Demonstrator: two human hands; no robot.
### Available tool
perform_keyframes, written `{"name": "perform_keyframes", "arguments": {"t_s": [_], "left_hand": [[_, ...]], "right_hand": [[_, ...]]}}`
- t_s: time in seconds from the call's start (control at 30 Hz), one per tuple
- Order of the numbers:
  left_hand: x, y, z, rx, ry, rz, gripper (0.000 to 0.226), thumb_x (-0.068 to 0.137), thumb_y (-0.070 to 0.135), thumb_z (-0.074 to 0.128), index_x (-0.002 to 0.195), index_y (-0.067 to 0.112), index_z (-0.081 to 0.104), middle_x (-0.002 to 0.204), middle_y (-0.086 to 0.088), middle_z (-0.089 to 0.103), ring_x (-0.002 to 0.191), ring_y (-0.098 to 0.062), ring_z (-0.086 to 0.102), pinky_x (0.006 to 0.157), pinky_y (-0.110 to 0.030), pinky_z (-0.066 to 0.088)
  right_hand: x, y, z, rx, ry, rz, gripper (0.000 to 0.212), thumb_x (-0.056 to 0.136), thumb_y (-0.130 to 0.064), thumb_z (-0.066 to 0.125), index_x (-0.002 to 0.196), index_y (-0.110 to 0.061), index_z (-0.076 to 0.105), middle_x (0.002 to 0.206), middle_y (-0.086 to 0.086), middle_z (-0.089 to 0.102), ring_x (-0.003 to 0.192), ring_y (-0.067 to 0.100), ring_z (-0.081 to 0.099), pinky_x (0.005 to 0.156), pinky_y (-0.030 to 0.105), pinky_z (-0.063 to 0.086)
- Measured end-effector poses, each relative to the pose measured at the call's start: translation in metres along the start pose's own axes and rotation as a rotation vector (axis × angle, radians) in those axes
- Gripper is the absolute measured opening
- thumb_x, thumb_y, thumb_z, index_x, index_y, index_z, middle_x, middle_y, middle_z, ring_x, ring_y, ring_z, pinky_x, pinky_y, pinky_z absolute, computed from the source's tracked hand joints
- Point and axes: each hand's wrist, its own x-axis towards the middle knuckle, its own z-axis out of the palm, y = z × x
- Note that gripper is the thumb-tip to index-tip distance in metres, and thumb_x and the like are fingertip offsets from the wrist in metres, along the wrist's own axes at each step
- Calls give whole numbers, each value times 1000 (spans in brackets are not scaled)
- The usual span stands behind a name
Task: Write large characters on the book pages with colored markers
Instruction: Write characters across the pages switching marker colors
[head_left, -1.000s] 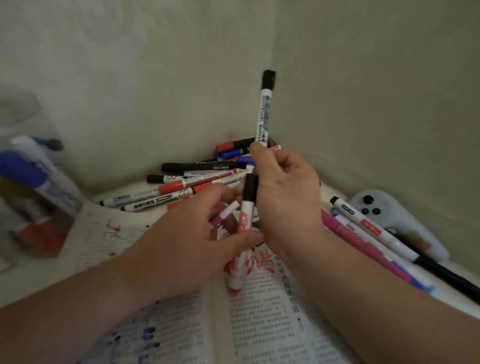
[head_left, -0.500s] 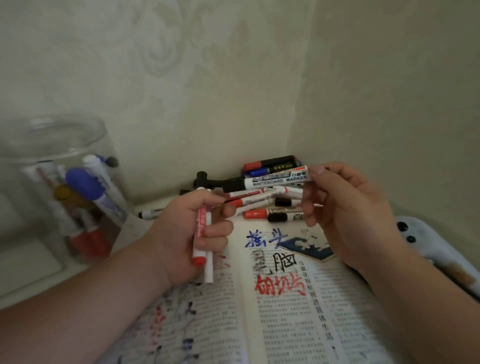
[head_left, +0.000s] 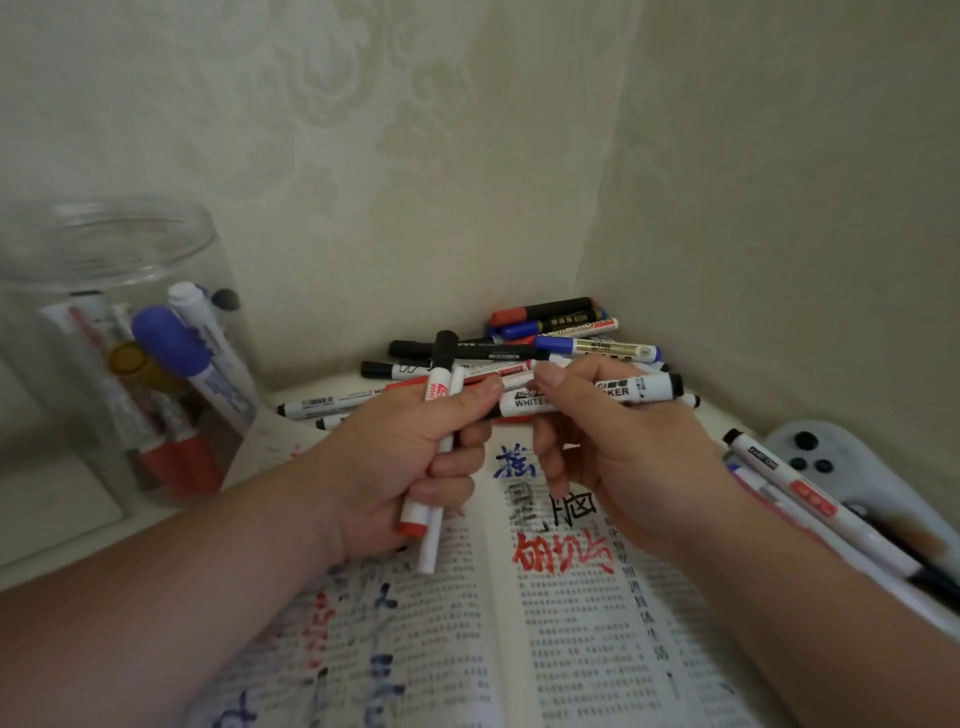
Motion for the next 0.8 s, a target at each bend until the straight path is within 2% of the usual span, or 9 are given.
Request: {"name": "perform_keyframes", "arguments": {"t_s": [0.07,0.23,0.3,0.37,0.43,0.5,0.57,0.67,0.8], "left_hand": [[-1,0,3,60,14,-29,21,85,30,65,85,11,56,59,0,37,37,-4,27,30,-13,20],[-4,0,5,121,46,-128,41,85,48,61,66,13,52,54,0,28,32,-6,24,30,-12,18],[-4,5,0,60,58,-155,41,86,48,61,66,14,48,53,2,25,31,-5,22,29,-11,17],[-4,10,-7,27,95,-138,39,84,46,63,67,15,47,53,3,25,31,-4,22,28,-11,17],[-3,10,-11,42,118,-96,36,86,41,65,72,12,49,56,1,32,34,-5,24,28,-12,18],[-2,6,-8,155,115,-70,30,87,34,66,82,8,53,62,-4,47,40,-8,30,30,-14,20],[-2,1,-3,381,128,-73,29,91,30,66,90,3,56,63,-7,57,41,-10,34,31,-17,24],[-1,1,2,721,140,-103,39,98,34,60,92,-4,62,49,-3,54,34,-12,33,35,-20,25],[-1,3,3,886,143,-94,42,99,39,59,86,-1,65,44,-6,50,33,-16,34,38,-21,26]], "right_hand": [[0,-2,-1,24,7,-21,19,83,-27,68,72,-11,66,58,15,59,43,23,52,40,26,42],[-2,-10,-7,-22,-51,-66,17,82,-23,70,68,-15,67,54,14,59,37,22,50,37,23,41],[1,-15,-17,-7,41,-87,26,86,-20,73,65,-12,60,49,10,53,34,21,41,35,20,33],[5,-24,-35,79,179,-141,34,89,-16,61,57,-12,49,44,6,41,33,17,29,35,15,24],[10,-29,-52,177,245,-159,35,91,-12,48,56,-12,39,44,4,33,35,16,24,35,14,22],[12,-26,-55,187,192,-98,28,88,-12,46,61,-12,42,47,3,34,38,15,26,38,15,23],[9,-18,-46,153,57,1,16,83,-14,49,69,-9,52,49,4,37,41,16,28,40,18,22],[0,-9,-23,135,-71,111,13,77,-17,54,74,-7,62,51,7,40,43,17,31,41,21,21],[-7,1,-6,275,29,144,22,73,-23,52,72,-6,66,50,8,42,43,18,30,39,21,21]]}}
